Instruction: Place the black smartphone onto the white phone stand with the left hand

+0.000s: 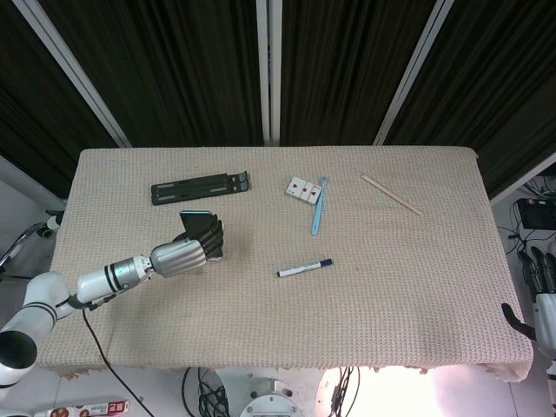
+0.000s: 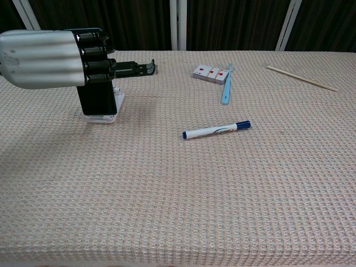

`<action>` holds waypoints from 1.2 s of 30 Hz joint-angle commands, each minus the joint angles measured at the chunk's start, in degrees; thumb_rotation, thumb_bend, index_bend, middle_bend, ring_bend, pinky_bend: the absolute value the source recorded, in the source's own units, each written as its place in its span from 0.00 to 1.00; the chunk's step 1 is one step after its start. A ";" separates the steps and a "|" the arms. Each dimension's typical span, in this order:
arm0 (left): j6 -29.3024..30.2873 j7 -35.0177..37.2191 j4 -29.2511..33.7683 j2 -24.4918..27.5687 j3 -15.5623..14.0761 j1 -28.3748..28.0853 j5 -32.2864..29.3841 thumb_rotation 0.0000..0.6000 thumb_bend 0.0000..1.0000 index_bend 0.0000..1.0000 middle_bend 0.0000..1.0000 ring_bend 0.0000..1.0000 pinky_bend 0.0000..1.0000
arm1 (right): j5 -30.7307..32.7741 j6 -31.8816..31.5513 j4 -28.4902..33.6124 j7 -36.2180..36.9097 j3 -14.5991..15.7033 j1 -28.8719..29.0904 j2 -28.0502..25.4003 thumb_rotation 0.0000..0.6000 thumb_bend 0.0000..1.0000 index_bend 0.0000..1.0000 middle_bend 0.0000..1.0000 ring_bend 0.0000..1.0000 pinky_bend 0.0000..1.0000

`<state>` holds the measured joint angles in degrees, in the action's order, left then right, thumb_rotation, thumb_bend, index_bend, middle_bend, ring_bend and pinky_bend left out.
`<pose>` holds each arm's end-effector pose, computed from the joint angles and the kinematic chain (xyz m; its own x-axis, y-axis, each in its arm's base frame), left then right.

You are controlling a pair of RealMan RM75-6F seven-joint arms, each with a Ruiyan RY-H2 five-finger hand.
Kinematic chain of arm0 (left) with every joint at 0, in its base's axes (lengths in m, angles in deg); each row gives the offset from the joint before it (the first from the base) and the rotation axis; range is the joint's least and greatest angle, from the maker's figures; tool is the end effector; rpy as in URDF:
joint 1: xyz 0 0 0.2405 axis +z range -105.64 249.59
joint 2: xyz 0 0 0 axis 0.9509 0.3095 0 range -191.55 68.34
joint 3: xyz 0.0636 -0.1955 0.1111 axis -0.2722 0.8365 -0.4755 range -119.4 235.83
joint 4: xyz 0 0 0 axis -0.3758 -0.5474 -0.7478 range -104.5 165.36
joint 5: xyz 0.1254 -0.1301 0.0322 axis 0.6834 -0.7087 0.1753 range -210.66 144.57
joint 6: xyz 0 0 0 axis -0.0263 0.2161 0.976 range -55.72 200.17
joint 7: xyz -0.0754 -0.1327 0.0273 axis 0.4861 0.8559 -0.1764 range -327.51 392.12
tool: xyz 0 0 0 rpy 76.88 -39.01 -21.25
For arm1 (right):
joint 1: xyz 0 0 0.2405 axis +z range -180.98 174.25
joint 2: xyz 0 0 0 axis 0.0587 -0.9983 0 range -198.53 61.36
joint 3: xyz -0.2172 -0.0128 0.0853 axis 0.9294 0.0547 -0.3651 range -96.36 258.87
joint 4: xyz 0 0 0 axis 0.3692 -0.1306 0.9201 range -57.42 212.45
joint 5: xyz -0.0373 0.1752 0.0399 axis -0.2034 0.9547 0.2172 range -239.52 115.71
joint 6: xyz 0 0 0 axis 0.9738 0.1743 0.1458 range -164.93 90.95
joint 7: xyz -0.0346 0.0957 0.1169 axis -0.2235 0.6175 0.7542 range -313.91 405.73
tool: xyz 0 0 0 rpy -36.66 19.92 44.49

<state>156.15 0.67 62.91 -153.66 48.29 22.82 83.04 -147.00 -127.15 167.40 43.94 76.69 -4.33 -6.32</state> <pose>-0.1532 0.3423 0.0415 0.5366 -0.8396 0.0846 -0.4426 -0.3654 -0.8189 -0.3009 -0.1635 0.2049 0.4973 0.0711 0.8647 -0.8659 0.1027 0.4896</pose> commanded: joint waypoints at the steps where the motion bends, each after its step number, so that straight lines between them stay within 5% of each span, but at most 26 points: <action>1: -0.26 0.12 -0.38 -0.07 -0.20 0.07 -0.16 1.00 0.34 0.53 0.45 0.21 0.23 | 0.07 -0.05 0.05 0.02 0.01 -0.08 -0.07 1.00 0.18 0.00 0.00 0.00 0.00; 23: 0.10 0.48 -0.70 -0.21 -1.47 0.25 -0.27 1.00 0.34 0.52 0.43 0.20 0.23 | 0.23 0.29 0.74 -0.42 0.10 -0.05 -0.51 1.00 0.18 0.00 0.00 0.00 0.00; 36: -1.59 0.70 0.90 0.06 -1.23 0.19 -1.47 1.00 0.34 0.18 0.23 0.14 0.23 | 0.79 1.03 0.47 -0.48 0.18 0.06 -0.27 1.00 0.18 0.00 0.00 0.00 0.00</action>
<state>154.74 1.40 63.65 -153.66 47.02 23.01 81.70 -146.25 -126.17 167.86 43.49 76.85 -4.28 -6.60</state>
